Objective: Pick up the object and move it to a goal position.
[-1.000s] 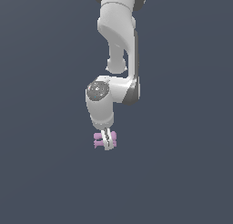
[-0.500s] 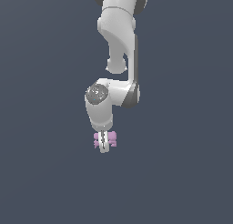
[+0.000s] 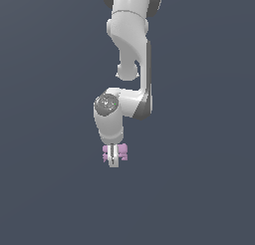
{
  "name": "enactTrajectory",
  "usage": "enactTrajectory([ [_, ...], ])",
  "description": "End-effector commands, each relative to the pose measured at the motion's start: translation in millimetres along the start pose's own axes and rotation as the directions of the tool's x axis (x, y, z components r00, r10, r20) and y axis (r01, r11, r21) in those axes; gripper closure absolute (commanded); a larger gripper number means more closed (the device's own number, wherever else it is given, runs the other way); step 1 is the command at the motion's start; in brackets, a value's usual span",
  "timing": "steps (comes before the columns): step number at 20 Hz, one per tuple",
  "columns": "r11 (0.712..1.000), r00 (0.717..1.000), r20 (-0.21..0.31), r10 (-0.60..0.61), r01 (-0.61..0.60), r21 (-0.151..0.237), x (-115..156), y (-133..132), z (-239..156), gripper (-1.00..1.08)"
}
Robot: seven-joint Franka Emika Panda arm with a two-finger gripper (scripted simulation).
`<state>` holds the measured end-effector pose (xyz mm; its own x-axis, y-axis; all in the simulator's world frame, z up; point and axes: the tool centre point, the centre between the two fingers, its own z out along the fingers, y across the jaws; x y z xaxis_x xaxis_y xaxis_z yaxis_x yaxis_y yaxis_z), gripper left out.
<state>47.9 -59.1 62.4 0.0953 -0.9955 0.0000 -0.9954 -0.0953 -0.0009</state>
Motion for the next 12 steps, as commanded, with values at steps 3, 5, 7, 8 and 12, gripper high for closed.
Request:
enactTrajectory([
  [3,1.000,1.000,0.000,0.003,-0.003,-0.001,0.3,1.1,19.7,-0.92],
  [5,1.000,1.000,0.000,0.004,-0.004,-0.001,0.2,1.5,31.1,-0.92],
  [7,1.000,1.000,0.000,0.004,-0.004,-0.001,0.0,1.6,39.2,-0.92],
  [8,1.000,1.000,0.000,0.005,-0.005,-0.001,0.2,1.5,41.9,-0.92],
  [12,1.000,1.000,0.000,0.005,-0.005,-0.001,0.4,0.3,45.1,-0.92],
])
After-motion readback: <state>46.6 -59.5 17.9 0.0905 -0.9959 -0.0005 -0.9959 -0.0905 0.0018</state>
